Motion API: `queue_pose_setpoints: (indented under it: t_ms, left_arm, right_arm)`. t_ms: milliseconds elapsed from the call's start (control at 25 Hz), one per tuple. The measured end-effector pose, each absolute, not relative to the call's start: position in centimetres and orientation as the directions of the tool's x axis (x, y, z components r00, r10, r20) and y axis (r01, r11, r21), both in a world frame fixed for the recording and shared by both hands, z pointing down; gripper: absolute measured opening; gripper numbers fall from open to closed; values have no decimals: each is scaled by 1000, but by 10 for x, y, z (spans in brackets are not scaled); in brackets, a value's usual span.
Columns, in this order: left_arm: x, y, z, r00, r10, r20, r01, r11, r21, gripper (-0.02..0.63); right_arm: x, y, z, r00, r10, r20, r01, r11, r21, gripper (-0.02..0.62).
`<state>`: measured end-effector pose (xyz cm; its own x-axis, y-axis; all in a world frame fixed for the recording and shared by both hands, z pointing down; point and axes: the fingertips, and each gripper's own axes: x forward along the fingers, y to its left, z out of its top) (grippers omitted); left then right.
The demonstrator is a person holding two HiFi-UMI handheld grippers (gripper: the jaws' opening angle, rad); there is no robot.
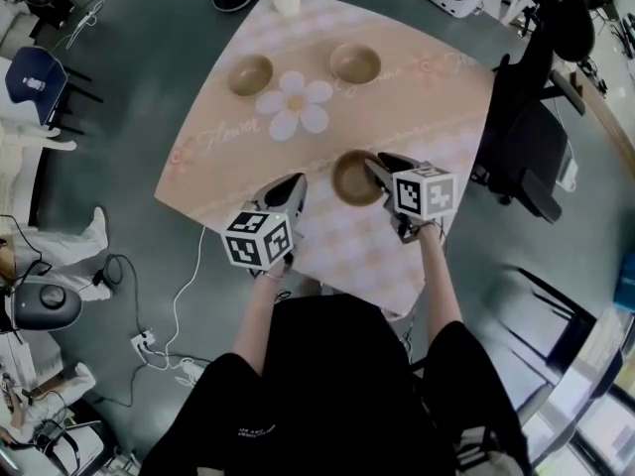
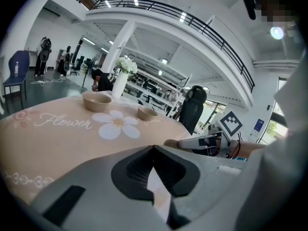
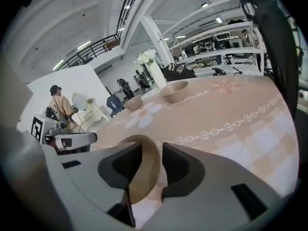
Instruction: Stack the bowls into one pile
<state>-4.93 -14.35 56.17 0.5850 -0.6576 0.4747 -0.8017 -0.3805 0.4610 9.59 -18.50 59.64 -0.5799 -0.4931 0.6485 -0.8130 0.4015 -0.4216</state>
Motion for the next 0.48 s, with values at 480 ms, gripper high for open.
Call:
queue_pose_setpoints:
  t_ms: [480]
  left_arm:
    - [-54, -147, 555, 603, -665, 440, -785, -399, 473, -3]
  right_arm:
    - [95, -183, 601, -536, -482, 693, -837, 411, -361, 9]
